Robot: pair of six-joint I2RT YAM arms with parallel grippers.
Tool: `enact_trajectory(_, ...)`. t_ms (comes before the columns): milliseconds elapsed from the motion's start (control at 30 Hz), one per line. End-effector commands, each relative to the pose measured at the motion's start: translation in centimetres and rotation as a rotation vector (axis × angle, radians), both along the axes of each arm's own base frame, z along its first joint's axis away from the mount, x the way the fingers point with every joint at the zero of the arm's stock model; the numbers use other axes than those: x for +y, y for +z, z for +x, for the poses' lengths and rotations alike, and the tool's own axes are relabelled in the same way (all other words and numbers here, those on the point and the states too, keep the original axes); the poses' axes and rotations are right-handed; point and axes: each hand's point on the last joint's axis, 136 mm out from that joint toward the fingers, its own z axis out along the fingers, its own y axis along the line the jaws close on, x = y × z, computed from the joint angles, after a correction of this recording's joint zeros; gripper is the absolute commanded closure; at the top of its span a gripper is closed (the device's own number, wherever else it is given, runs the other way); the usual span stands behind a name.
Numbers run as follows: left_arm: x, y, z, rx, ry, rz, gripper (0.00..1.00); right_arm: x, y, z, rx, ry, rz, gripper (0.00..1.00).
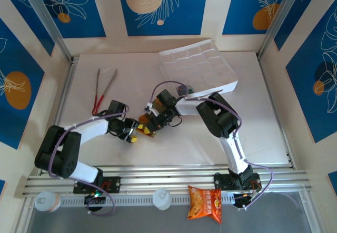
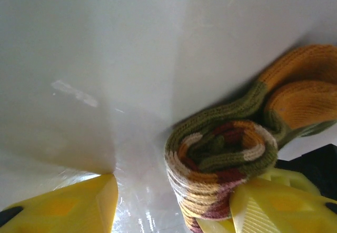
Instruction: Roll the socks
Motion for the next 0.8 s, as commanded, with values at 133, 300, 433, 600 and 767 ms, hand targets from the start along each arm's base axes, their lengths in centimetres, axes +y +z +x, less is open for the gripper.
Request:
enact_trajectory(133, 2.5, -4.9, -6.9, 0.349, -0.055, 0.175, 0.46, -3.0, -3.8, -1.5, -0.184, 0.028, -0.250, 0.66)
enact_trajectory(300, 3.1, -5.3, -7.4, 0.394, -0.067, 0.220, 0.47, -2.1, 0.6, -0.7, -0.658, 0.095, -0.182, 0.51)
enact_trajectory(433, 3.2, -5.1, -6.8, 0.402, -0.078, 0.238, 0.46, -2.6, 2.9, 0.2, -0.937, 0.119, -0.212, 0.49)
enact_trajectory(600, 3.2, -4.9, -6.4, 0.409, -0.078, 0.249, 0.47, -2.7, 3.3, 0.4, -1.276, 0.258, -0.352, 0.48)
enact_trajectory(767, 3.1, -4.9, -6.2, 0.414, -0.083, 0.245, 0.46, -1.1, 3.4, -0.6, -1.439, 0.383, -0.362, 0.47)
